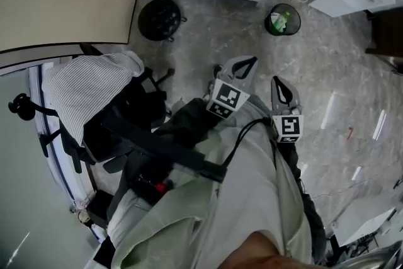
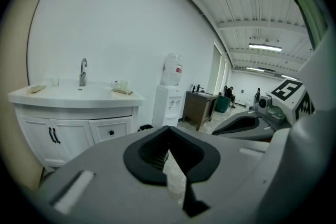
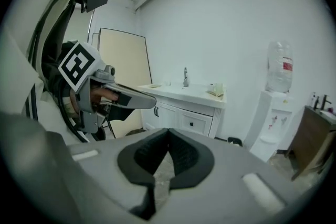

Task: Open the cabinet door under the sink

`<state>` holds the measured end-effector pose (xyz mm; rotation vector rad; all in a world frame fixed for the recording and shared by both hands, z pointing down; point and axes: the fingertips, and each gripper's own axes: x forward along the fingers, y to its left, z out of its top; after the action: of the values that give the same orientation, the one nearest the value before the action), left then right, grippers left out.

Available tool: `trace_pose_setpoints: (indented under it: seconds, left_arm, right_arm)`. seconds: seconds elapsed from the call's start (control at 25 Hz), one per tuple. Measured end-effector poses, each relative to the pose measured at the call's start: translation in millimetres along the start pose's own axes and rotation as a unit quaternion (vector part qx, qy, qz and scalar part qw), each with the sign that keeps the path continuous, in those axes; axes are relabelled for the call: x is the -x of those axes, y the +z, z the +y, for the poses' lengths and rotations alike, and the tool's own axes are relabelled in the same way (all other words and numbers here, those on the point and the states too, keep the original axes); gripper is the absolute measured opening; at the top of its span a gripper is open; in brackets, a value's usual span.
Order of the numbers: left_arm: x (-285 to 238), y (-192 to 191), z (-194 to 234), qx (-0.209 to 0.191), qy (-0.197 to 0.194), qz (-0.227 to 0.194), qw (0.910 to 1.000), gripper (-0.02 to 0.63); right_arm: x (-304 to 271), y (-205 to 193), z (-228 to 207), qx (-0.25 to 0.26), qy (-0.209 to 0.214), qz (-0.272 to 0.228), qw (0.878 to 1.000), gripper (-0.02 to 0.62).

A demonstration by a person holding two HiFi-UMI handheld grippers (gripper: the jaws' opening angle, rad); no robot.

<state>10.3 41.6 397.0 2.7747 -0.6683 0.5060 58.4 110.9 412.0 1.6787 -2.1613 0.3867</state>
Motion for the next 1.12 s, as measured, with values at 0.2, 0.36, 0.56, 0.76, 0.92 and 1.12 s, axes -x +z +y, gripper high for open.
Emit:
trace_pose_setpoints:
  seconds: [0.2, 0.36, 0.56, 0.76, 0.92, 1.12]
  left_arm:
    - [-5.2, -2.6, 19.6, 0.006, -0.017, 0.007, 0.9998, 0.008]
    - [-0.6, -15.1, 46.2, 0.043, 0.007, 0.019, 0.9989, 0.008]
    - [-1.6, -18.3, 84.9, 0.056, 0.050, 0.023, 0.9969, 0.008]
    - [-15.1, -11.6, 134.4, 0.064, 0.104, 0.031, 0.9921, 0.008]
    - [-35.9, -8.1, 177.8, 0.083, 0.144, 0.043, 0.9852, 0.008]
    - [-68.9, -16.6, 213.4, 0.129, 0.185, 0.061, 0.9724, 0.008]
  right_arm:
    - [-22.2, 3.5, -3.6, -0.011, -0.009, 0.018, 1.000, 0.000]
    - [-50.8, 4.1, 2.9, -0.009, 0.025, 0.042, 0.999, 0.000]
    - [-97.2, 13.6, 5.3, 0.003, 0.072, 0.032, 0.997, 0.000]
    - [-146.5, 33.2, -11.6, 0.060, 0.112, 0.016, 0.992, 0.000]
    - [-207.7, 38.6, -45.8, 0.058, 0.112, 0.001, 0.992, 0.000]
    - [-306.4, 18.4, -108.8, -0.050, 0.106, -0.021, 0.993, 0.000]
